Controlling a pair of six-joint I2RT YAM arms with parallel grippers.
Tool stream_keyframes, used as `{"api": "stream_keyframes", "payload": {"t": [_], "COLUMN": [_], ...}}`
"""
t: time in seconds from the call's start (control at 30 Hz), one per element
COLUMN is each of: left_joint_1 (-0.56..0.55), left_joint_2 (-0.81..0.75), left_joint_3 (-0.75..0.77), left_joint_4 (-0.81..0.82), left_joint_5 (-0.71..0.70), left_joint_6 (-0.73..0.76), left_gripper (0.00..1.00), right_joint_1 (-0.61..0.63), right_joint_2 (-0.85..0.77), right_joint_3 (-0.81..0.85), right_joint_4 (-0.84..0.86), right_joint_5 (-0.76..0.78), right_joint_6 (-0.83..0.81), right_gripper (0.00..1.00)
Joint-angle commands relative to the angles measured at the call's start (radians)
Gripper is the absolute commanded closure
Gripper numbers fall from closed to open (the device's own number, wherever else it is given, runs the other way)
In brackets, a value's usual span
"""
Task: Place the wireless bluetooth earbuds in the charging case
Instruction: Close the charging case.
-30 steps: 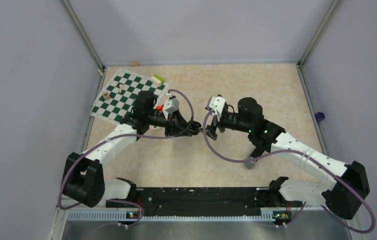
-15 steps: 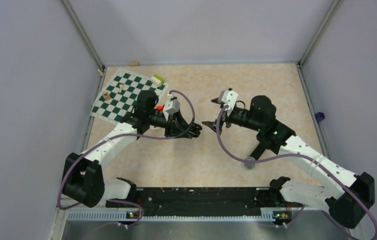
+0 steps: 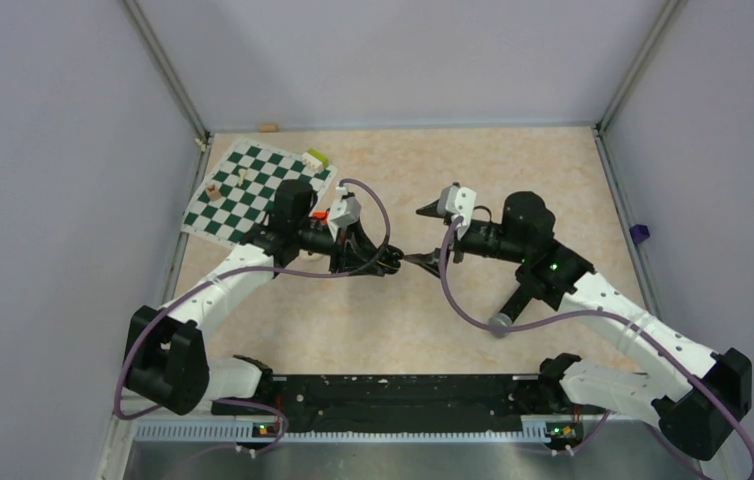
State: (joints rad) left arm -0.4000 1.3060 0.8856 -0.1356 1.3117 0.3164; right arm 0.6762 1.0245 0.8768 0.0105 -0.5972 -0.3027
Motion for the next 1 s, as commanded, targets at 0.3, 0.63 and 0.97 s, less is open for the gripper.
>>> {"api": "stream_keyframes", "payload": {"t": [0.3, 0.63, 0.97], "left_joint_1": [-0.008, -0.019, -0.021], "left_joint_2": [-0.025, -0.034, -0.034], "left_joint_3": [0.069, 0.085, 0.112], "left_joint_4": [-0.126, -0.285, -0.302], "left_joint_5": [0.103, 0.074, -0.023], "left_joint_6": [0.153, 0.370, 0.355], "left_gripper": [1.00, 1.00, 1.00], "right_joint_1": [0.022, 0.042, 0.025], "right_joint_2": [0.108, 0.077, 0.015], "right_joint_3": [-0.029, 0.006, -0.012], "right_joint_4": [0.150, 0.007, 0.098], "right_joint_5": [0.172, -0.098, 0.102], "right_joint_6": [0.052, -0.041, 0.018], "right_gripper": [0.10, 0.11, 0.05]}}
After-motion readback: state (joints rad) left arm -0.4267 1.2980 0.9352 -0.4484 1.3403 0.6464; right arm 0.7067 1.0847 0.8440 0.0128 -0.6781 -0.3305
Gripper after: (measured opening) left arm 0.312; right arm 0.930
